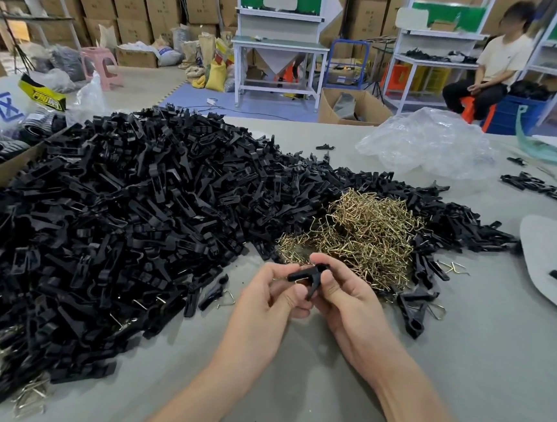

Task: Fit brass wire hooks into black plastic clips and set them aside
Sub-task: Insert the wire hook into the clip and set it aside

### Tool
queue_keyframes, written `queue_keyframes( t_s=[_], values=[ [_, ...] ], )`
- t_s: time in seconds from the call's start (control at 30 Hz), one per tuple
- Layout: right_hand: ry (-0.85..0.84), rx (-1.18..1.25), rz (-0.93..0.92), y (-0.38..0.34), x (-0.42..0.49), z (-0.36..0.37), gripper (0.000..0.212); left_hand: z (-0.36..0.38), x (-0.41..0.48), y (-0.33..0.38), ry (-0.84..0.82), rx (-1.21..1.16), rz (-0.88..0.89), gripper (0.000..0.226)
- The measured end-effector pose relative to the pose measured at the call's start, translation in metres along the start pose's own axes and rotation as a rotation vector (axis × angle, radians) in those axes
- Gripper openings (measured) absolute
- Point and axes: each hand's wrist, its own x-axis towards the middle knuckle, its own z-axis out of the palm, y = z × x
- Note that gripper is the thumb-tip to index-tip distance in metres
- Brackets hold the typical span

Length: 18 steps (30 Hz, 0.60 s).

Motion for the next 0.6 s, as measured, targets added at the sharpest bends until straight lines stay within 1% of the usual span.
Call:
queue_keyframes(
  t_s=[0.1, 0.17, 0.23, 0.3, 0.37, 0.43, 0.5, 0.6],
  values=[
    [0.048, 0.059, 0.034, -0.001, -0.002, 0.003, 0.026, 0.002, -0.004, 0.0, -0.004, 0.3, 0.1, 0.023],
    [0.121, 0.089, 0.039, -0.002, -0.003, 0.007, 0.03, 0.007, -0.006, -0.001, -0.013, 0.496, 0.167, 0.023],
    [0.203, 0.126, 0.04, -0.001, -0.004, 0.012, 0.03, 0.013, -0.005, -0.004, -0.013, 0.643, 0.274, 0.022],
    [0.274, 0.166, 0.046, 0.001, -0.003, 0.016, 0.029, 0.017, -0.002, -0.007, -0.005, 0.767, 0.349, 0.029],
    [0.345, 0.149, 0.056, 0.004, -0.003, 0.02, 0.027, 0.019, -0.002, -0.008, -0.018, 0.817, 0.365, 0.034],
    [0.407, 0.124, 0.066, 0.008, -0.003, 0.022, 0.026, 0.02, -0.003, -0.009, -0.063, 0.846, 0.339, 0.038],
    [0.437, 0.097, 0.069, 0.011, -0.003, 0.024, 0.026, 0.022, -0.006, -0.01, -0.121, 0.93, 0.318, 0.045],
    [0.454, 0.083, 0.067, 0.014, -0.003, 0.026, 0.026, 0.025, -0.01, -0.006, -0.15, 1.027, 0.302, 0.051]
  ],
)
